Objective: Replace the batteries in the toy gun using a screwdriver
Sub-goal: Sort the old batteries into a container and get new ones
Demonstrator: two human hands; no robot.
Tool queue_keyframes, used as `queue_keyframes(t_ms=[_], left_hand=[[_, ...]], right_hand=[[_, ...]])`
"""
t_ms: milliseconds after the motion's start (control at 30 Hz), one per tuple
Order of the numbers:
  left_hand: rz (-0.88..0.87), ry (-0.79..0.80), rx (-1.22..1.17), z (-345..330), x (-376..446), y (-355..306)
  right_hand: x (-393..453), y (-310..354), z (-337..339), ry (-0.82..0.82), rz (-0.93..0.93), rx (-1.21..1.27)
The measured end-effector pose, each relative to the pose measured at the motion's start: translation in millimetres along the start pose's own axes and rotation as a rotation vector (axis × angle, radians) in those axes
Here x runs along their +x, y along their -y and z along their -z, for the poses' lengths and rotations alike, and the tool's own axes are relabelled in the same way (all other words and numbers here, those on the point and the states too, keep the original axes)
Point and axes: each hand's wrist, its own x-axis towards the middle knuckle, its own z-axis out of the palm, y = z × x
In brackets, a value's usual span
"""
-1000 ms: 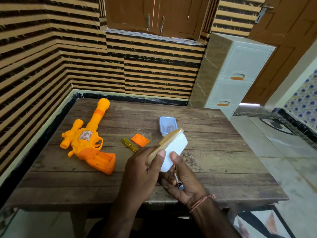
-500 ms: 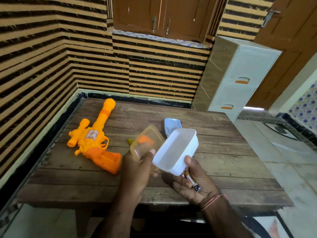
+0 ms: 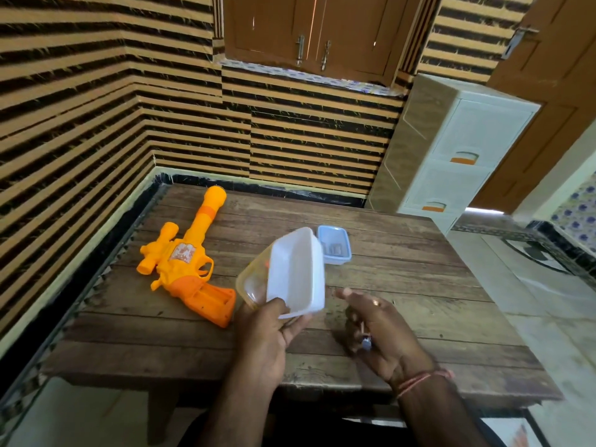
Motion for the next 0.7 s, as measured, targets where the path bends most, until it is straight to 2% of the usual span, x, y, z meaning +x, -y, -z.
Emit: queue_keyframes(t_ms=[67,100,200,333,433,567,633,700], left_hand=[[-0.115,-0.089,0.175,2,7,3],[-0.153,-0.105,0.263,2,9,5],[-0.242,-0.128,0.436,-1,7,11],[-0.337,-0.154,0.541,-8,-1,11],[-0.339,-0.147,0.535,-8,-3,12],[-0.283,-0.113,0.476,-8,2,14],[-0.286,-0.121,0.455,-9,2,15],[-0.296,-0.126,0.443,-9,3,18]], right_hand=[[1,14,-1,-0.233,0.101,0.037],[-1,24,-5,-0.284,0.163,0.029],[-4,51,-32,-0.302,0.394,-0.156],[-4,58,-80,-0.227,0.714,-0.694],[-4,44,-95,-0.24,0.796,-1.085],[-4,22,-94,-0.306,0.768,-1.527],[-3,15,-92,-0.313,0.765,-1.664],[-4,14,-91,-0.318,0.778,-1.698]])
